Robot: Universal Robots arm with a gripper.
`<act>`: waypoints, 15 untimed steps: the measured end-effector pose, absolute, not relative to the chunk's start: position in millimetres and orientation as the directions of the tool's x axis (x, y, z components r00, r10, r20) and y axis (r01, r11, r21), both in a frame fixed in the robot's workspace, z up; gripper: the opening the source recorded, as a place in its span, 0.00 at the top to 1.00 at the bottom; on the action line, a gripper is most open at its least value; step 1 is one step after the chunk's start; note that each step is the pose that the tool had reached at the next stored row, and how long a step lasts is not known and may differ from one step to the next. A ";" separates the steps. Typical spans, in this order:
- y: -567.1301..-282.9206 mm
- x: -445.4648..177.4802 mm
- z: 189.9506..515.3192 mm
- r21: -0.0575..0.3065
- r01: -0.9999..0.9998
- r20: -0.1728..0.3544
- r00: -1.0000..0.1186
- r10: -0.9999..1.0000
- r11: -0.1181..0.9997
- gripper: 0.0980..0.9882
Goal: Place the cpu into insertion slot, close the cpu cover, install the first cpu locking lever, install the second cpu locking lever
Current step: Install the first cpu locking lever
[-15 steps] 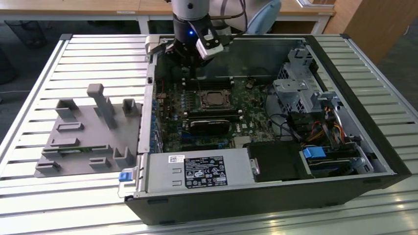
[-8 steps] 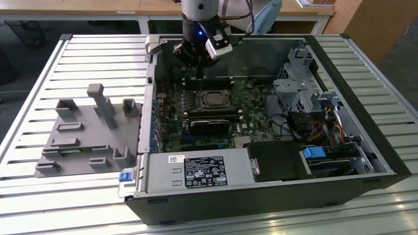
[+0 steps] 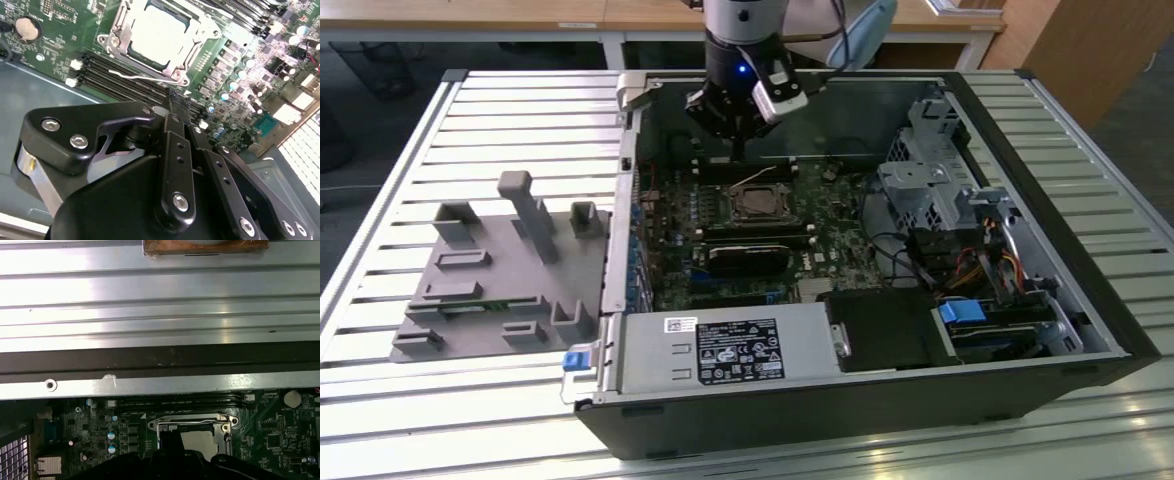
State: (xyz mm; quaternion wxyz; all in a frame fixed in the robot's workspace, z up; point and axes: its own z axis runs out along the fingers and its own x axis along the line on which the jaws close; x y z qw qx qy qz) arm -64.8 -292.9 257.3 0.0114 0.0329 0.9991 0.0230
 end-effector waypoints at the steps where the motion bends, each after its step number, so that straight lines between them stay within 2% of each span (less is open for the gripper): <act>1: -292.9 -64.0 257.2 0.047 0.065 -0.021 -0.998 0.066 0.997 0.99; 4: -292.9 -63.7 257.1 0.047 0.065 -0.021 -0.998 0.067 0.997 0.99; 9: -293.4 -63.6 255.7 0.074 0.065 -0.026 -0.997 0.067 0.995 0.99; 15: -293.5 -60.2 250.4 0.074 0.056 -0.029 -0.998 0.058 0.996 0.99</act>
